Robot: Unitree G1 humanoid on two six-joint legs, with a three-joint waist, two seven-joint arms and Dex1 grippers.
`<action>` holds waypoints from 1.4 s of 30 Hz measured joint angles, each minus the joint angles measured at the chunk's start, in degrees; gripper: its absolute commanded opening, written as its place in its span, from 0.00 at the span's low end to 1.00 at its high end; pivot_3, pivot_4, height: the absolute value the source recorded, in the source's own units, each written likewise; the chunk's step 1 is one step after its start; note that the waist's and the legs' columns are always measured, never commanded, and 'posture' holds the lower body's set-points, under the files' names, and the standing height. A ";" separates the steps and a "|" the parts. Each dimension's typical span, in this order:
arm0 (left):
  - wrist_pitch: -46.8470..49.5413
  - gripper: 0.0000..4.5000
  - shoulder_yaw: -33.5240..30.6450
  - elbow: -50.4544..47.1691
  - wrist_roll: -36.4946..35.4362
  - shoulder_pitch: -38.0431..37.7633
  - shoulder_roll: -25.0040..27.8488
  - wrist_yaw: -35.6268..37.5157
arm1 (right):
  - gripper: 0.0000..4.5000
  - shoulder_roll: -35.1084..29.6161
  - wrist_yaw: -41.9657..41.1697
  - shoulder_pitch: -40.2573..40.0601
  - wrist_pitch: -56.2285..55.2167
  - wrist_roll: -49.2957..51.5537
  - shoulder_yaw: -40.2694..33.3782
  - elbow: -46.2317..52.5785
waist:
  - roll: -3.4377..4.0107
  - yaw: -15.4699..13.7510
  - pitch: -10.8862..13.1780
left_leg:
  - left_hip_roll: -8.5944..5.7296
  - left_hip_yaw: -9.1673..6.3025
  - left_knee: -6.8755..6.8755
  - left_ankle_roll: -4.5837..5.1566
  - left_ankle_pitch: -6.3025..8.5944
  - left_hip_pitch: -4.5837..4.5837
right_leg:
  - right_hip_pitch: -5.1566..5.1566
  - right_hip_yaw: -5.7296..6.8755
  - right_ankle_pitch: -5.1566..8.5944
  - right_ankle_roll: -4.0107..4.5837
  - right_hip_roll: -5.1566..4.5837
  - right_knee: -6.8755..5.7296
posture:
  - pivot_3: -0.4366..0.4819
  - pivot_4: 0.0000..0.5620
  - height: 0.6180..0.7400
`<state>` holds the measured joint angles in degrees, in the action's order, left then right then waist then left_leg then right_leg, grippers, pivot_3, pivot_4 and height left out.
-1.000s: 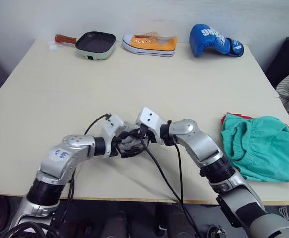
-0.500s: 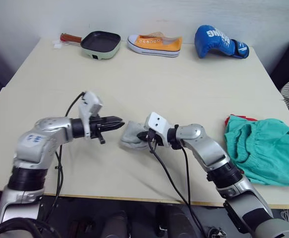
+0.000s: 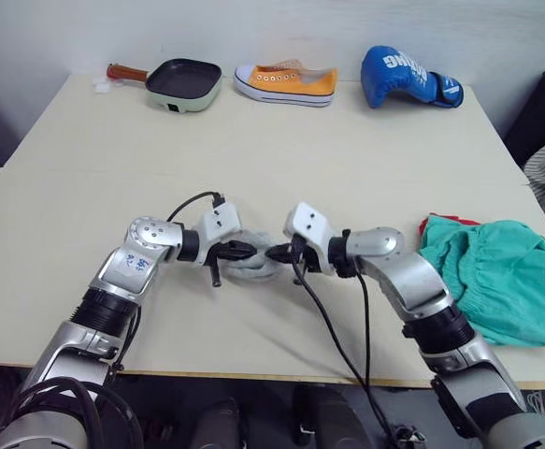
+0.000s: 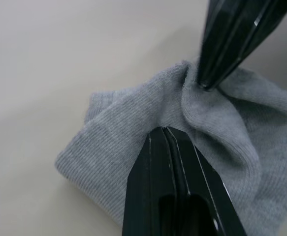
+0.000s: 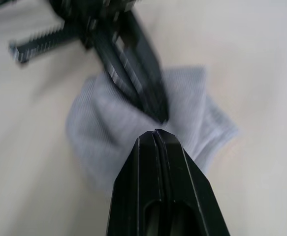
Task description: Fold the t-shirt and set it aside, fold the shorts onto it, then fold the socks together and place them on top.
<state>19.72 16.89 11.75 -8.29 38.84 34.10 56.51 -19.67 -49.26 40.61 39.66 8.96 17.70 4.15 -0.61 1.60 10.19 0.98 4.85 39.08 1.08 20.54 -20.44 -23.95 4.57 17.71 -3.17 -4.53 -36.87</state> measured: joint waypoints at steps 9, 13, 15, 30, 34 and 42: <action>-0.21 0.01 -1.19 -2.59 0.82 -2.41 -0.43 0.03 | 0.00 4.77 4.22 2.82 -3.07 -3.33 3.77 -9.14 | 0.00 -0.02 0.00 | -0.01 0.00 0.00 0.04 0.00 -0.02 | 0.01 0.00 0.00 0.00 -0.03 0.01 | 0.48 0.27 1.00; 0.14 0.01 -2.23 -4.27 0.85 -3.96 0.02 -0.04 | 0.00 1.30 2.35 0.78 -4.90 -4.93 5.96 -7.63 | 0.00 -0.03 0.00 | 0.00 -0.02 -0.02 0.04 0.00 -0.01 | 0.00 0.01 0.00 0.00 -0.02 0.01 | 0.48 0.27 1.00; 0.15 0.01 -2.48 -4.30 0.92 -4.10 0.44 -0.05 | 0.00 -1.02 0.68 -0.24 -4.82 -4.94 6.32 -5.21 | 0.00 -0.03 0.00 | 0.00 -0.01 -0.01 0.05 0.00 0.00 | 0.02 0.01 0.00 0.00 -0.03 0.03 | 0.48 0.27 1.00; -1.92 0.01 -3.44 -1.78 2.50 -3.58 -0.09 -0.11 | 0.00 -4.79 -4.92 -0.94 -2.30 -0.54 2.02 2.21 | 0.00 -0.08 0.00 | 0.01 0.00 0.02 0.03 -0.06 0.06 | 0.02 0.00 0.00 0.00 -0.02 -0.04 | 0.48 0.27 1.00; -1.88 0.01 -3.34 -1.67 3.05 -3.28 -1.28 -0.20 | 0.00 0.16 -1.99 3.17 -1.47 -0.16 1.61 0.66 | -0.01 -0.24 -0.01 | 0.00 -0.03 0.02 0.03 -0.05 0.04 | 0.03 0.03 0.00 0.00 -0.02 -0.05 | 0.48 0.27 1.00; -1.45 0.01 -3.55 -1.91 3.32 -3.35 -1.45 -0.26 | 0.00 -1.20 0.21 -0.62 -5.92 -5.02 6.71 -5.29 | -0.01 -0.18 -0.01 | -0.05 -0.02 0.02 0.10 -0.05 0.01 | 0.04 0.03 -0.01 -0.01 -0.08 -0.02 | 0.48 0.27 1.00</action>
<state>18.28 13.34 9.85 -4.97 35.50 32.66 56.25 -20.86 -49.04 40.00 33.73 3.94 24.41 -1.14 -0.62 1.43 10.18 0.93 4.83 39.10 1.18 20.49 -20.43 -23.91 4.60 17.71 -3.18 -4.61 -36.90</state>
